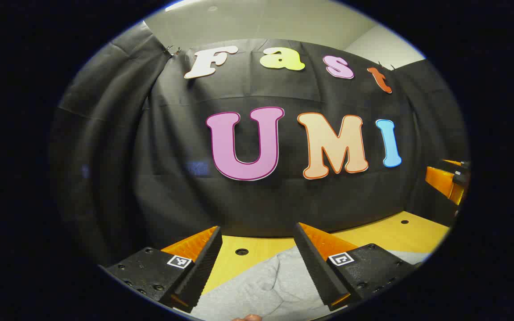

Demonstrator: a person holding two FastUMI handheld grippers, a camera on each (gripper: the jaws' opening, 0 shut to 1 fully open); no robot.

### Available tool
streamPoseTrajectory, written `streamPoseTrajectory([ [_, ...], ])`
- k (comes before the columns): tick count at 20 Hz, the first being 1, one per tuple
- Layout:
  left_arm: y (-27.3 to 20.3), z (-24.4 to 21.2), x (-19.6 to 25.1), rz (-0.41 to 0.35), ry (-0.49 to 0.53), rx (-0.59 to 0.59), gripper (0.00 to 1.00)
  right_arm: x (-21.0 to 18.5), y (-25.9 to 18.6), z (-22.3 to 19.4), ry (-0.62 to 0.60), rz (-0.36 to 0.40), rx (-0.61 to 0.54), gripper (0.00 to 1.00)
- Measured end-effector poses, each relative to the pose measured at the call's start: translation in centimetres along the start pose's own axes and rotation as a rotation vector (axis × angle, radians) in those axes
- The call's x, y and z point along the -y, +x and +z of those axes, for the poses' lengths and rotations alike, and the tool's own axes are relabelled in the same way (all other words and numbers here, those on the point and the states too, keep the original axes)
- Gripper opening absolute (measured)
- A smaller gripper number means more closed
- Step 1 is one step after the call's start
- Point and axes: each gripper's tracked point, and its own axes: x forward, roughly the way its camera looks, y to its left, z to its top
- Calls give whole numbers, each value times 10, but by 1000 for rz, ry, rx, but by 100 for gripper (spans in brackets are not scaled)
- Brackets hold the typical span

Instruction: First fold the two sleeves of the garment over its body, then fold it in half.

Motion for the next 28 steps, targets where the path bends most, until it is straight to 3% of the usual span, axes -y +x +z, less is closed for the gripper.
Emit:
streamPoseTrajectory([
  [2, 1, 0, -2, 17, -5, 0, 95, 1, -2, -2, -5, 3, -6, 100],
  [3, 0, 1, -6, 30, -5, 5, 100, 1, -3, -4, -3, 5, -10, 100],
  [4, 0, 2, -9, 40, -7, 9, 95, 1, -3, -4, 2, 7, -14, 100],
  [6, -1, 4, -12, 54, -9, 17, 95, 2, -4, -7, 8, 8, -21, 100],
  [7, -3, 4, -14, 59, -12, 18, 100, 1, -4, -8, 9, 10, -25, 100],
  [8, -4, 5, -14, 61, -15, 20, 95, 0, -5, -8, 10, 11, -29, 100],
  [10, -4, 5, -16, 69, -17, 20, 95, 1, -6, -9, 13, 15, -28, 95],
  [12, -6, 5, -16, 72, -24, 20, 95, -1, -8, -10, 10, 22, -33, 100],
  [18, -7, 2, -14, 72, -30, 11, 95, 5, -14, -12, 25, 31, -42, 100],
  [23, -6, 4, -9, 61, -31, 21, 95, 47, -9, -23, 25, -25, -71, 100],
  [28, -2, 3, -6, 51, -26, 21, 95, 119, -7, -35, -7, -138, -107, 98],
])
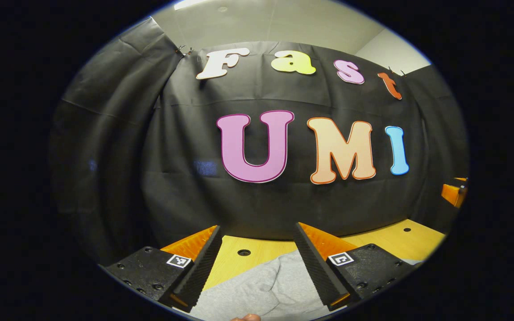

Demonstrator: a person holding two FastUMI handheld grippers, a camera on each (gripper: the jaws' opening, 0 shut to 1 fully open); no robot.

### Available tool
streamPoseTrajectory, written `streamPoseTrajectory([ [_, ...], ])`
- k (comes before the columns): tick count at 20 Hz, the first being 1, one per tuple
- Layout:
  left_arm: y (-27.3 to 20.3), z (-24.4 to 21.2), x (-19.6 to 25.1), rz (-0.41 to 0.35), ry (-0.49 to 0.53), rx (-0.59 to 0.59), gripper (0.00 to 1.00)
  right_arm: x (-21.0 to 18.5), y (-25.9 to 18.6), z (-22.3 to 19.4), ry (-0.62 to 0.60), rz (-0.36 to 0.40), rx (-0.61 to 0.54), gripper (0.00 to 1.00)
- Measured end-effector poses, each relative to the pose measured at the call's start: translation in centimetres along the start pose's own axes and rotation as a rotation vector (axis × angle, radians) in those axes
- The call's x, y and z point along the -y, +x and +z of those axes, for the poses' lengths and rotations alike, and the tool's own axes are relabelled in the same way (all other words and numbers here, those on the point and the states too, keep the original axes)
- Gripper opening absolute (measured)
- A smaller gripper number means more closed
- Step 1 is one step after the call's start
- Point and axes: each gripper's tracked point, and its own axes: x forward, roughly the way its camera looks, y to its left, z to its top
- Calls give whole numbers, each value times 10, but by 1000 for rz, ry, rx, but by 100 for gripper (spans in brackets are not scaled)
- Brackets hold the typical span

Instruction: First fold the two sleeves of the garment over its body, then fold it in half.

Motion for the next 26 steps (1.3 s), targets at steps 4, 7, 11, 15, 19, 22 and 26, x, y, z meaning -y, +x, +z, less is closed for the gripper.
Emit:
streamPoseTrajectory([
  [4, 4, -4, 3, -7, 12, -19, 95, 56, 1, -21, -26, -80, -42, 99],
  [7, 6, -5, 11, -20, 7, -25, 95, 98, -4, -46, -48, -143, -104, 99],
  [11, 8, -6, 22, -41, 16, -28, 95, 148, -19, -87, -78, -213, -204, 100],
  [15, 10, -8, 31, -56, 11, -36, 95, 182, -38, -127, -63, -274, -300, 99],
  [19, 9, -10, 38, -69, 10, -35, 95, 197, -58, -171, -85, -279, -409, 100],
  [22, 8, -16, 40, -70, 13, -50, 95, 203, -77, -211, -55, -267, -524, 100],
  [26, 7, -21, 39, -65, 2, -62, 99, 213, -111, -261, -71, -263, -667, 100],
])
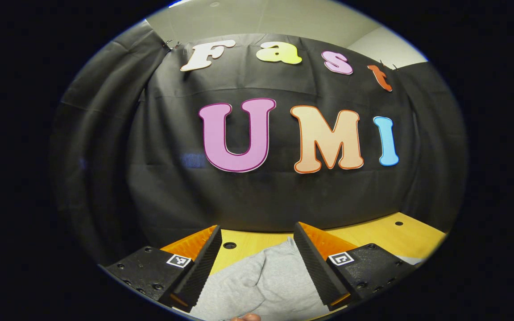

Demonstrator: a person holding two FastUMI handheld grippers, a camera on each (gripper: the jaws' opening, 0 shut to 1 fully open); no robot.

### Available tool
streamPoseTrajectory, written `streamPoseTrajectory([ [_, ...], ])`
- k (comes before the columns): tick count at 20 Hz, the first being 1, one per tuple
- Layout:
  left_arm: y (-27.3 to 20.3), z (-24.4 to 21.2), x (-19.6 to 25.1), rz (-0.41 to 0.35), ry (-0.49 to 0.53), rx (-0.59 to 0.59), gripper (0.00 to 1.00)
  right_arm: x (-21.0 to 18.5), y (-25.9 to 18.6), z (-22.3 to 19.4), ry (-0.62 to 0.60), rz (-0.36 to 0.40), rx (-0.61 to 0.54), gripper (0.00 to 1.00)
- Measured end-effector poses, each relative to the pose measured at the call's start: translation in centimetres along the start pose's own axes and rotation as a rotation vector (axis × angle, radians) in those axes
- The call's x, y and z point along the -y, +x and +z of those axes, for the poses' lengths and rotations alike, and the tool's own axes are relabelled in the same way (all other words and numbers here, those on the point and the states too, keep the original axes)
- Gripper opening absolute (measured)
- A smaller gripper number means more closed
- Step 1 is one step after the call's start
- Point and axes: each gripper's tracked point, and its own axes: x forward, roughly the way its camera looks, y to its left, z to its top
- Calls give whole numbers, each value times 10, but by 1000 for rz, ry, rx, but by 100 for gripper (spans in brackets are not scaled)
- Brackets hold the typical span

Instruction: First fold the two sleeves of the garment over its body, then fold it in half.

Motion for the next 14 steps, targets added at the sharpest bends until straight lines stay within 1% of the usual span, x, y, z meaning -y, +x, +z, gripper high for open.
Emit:
streamPoseTrajectory([
  [1, -1, -1, 0, 2, 2, -1, 95, 2, 1, -12, -8, 0, -31, 100],
  [4, -1, -3, 0, 3, 0, -4, 95, 10, -4, -48, -13, 3, -124, 99],
  [8, 0, -7, 2, 1, -2, -13, 95, 1, -7, -87, -3, 47, -221, 99],
  [10, -1, -5, 4, -1, 1, -12, 95, 2, -8, -105, -3, 51, -261, 100],
  [12, -1, -6, 5, -3, 3, -12, 95, 1, -11, -122, 14, 61, -320, 100],
  [13, 0, -6, 5, -4, 4, -12, 95, -2, -15, -126, 35, 78, -354, 99],
  [14, -1, -6, 6, -4, 6, -13, 95, -4, -14, -127, 66, 85, -364, 100],
])
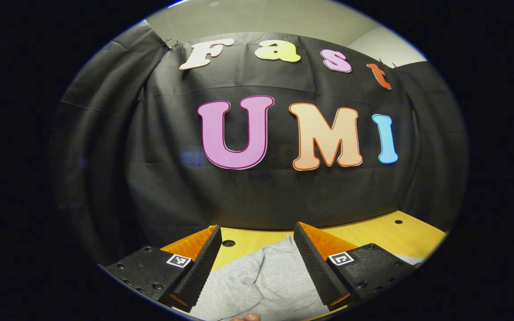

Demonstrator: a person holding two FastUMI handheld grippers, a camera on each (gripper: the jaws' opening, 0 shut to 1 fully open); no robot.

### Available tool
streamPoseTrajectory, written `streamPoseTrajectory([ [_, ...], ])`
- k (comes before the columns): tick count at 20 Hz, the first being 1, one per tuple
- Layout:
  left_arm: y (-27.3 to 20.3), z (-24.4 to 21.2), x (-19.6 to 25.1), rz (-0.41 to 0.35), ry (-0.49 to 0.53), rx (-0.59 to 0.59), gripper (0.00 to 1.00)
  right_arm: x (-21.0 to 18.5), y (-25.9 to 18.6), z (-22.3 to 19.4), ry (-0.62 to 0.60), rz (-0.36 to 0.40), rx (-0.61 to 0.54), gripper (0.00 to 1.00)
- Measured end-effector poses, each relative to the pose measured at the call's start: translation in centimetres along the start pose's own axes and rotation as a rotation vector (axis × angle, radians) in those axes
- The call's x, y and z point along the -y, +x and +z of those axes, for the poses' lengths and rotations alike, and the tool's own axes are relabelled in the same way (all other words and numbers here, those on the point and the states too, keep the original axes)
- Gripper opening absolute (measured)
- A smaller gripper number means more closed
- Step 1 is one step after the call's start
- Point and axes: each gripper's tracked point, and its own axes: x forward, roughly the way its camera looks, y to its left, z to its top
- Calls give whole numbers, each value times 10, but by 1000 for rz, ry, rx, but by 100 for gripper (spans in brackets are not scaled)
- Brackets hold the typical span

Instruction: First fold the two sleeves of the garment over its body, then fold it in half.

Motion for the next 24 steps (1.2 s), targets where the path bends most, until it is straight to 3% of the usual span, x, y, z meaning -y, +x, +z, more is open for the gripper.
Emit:
streamPoseTrajectory([
  [1, 0, -1, 0, 0, 2, -1, 95, -2, 1, -1, 26, 12, -15, 96],
  [2, 0, 1, -1, 1, 3, 2, 95, -5, 2, -2, 46, 24, -32, 83],
  [3, 0, 2, 0, 0, 5, 6, 95, -4, 3, 0, 47, 25, -24, 80],
  [5, 0, 2, 0, 0, 9, 7, 99, -11, 2, 2, 53, 44, -31, 62],
  [8, 0, 1, -2, 4, 8, 4, 95, -17, 3, 4, 80, 43, -42, 12],
  [9, 1, 1, -3, 6, 10, 3, 100, -20, 3, 5, 97, 48, -50, 10],
  [10, 2, 1, -4, 8, 15, 3, 95, -22, 3, 7, 119, 56, -53, 10],
  [12, 0, 3, -8, 17, 27, 10, 100, -28, 3, 19, 174, 78, -35, 10],
  [13, 0, 5, -11, 21, 32, 15, 95, -32, 2, 28, 210, 96, -20, 10],
  [14, -1, 7, -12, 24, 35, 18, 100, -37, 1, 37, 240, 113, -3, 10],
  [15, -2, 7, -14, 26, 38, 19, 95, -43, 0, 48, 257, 134, 10, 10],
  [24, -12, 12, -50, 96, 50, 33, 95, -137, -21, 162, 207, 326, 179, 7],
])
